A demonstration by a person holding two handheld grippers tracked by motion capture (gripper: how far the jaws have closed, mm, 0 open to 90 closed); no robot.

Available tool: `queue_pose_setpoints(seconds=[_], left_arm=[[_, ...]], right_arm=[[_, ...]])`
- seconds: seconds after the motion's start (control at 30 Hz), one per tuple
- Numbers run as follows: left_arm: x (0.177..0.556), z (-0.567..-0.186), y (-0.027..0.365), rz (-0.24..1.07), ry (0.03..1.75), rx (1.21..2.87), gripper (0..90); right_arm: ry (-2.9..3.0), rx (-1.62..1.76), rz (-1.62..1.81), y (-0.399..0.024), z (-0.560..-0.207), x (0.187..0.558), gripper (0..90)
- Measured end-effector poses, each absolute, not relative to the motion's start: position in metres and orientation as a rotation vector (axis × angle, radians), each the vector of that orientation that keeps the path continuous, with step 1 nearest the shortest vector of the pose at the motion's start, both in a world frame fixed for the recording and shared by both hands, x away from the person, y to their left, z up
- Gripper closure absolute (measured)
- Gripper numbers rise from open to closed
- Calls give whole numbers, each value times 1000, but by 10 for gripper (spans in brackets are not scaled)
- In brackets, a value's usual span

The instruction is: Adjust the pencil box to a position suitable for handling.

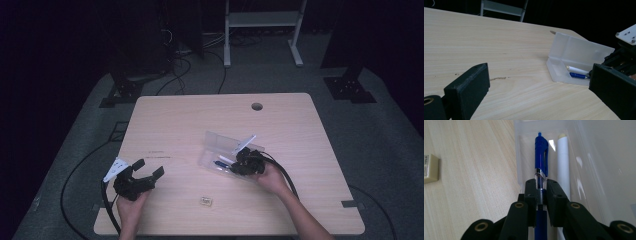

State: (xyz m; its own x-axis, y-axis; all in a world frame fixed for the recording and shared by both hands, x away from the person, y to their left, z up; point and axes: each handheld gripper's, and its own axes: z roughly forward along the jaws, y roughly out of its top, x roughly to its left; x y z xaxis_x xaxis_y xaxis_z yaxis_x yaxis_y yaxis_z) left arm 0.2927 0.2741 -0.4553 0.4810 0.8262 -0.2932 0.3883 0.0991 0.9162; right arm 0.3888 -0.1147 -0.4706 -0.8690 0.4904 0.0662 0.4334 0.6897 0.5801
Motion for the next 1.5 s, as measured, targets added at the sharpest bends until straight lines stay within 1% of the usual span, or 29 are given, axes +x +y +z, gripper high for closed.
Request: queue_pose_setpoints(seconds=[0.67, 0.9, 1.17, 1.27, 1.5], left_arm=[[293, -455, 274, 449, 1106, 1507, 21], [293, -455, 273, 448, 1106, 1508, 21], [293, -455, 273, 446, 1108, 1510, 21], [293, -455, 272, 447, 1107, 1512, 21], [293, -455, 272, 448, 1106, 1514, 21]], right_arm=[[2802, 784, 931, -117, -472, 389, 782], [2795, 790, 947, -120, -470, 390, 767], [2761, 784, 986, -125, -461, 387, 728], [2739, 776, 1009, -128, -454, 383, 698], [2726, 741, 1041, -128, -445, 374, 666]])
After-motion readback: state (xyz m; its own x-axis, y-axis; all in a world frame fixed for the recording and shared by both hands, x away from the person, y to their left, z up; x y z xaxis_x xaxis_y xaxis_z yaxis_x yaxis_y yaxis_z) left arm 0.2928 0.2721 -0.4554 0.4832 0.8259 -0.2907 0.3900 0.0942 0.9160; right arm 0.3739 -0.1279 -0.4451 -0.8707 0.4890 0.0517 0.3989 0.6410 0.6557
